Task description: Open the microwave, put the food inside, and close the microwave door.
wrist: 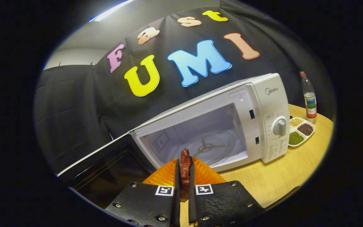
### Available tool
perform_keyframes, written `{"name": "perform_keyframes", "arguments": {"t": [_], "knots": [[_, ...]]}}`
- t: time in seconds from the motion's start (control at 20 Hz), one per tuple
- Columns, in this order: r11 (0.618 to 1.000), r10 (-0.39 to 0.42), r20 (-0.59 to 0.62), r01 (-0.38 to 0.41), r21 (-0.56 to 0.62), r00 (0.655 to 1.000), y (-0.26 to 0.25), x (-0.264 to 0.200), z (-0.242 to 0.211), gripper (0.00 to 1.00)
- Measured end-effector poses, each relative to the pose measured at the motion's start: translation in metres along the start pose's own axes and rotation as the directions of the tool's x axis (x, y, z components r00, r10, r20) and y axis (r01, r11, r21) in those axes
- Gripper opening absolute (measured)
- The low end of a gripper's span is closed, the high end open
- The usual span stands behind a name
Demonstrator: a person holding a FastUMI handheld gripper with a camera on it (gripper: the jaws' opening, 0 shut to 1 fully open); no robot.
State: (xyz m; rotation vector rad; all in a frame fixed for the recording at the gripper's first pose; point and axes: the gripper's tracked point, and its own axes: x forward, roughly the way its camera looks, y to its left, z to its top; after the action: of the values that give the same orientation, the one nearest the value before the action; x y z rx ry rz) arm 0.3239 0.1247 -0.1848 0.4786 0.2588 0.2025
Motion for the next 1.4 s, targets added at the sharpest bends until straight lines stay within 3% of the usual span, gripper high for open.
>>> {"name": "perform_keyframes", "arguments": {"t": [0.5, 0.6, 0.7, 0.9, 1.0, 1.05, 1.2, 1.4], "knots": [[0.972, -0.082, 0.014, 0.077, 0.222, 0.997, -0.026, 0.132, 0.002, 0.11], [0.982, -0.094, 0.058, 0.083, 0.168, 0.994, -0.026, 0.145, 0.004, 0.1], [0.993, -0.045, 0.041, 0.04, 0.114, 0.998, -0.012, 0.157, -0.001, 0.11], [0.978, -0.201, 0.11, 0.205, -0.029, 0.973, -0.051, 0.174, 0.006, 0.26], [0.936, -0.302, 0.163, 0.325, -0.135, 0.939, -0.073, 0.172, 0.013, 0.34], [0.921, -0.305, 0.189, 0.34, -0.189, 0.933, -0.074, 0.17, 0.017, 0.36], [0.886, -0.269, 0.221, 0.331, -0.324, 0.937, -0.067, 0.159, 0.027, 0.37], [0.93, -0.147, 0.085, 0.167, -0.328, 0.986, -0.024, 0.127, 0.001, 0.37]]}}
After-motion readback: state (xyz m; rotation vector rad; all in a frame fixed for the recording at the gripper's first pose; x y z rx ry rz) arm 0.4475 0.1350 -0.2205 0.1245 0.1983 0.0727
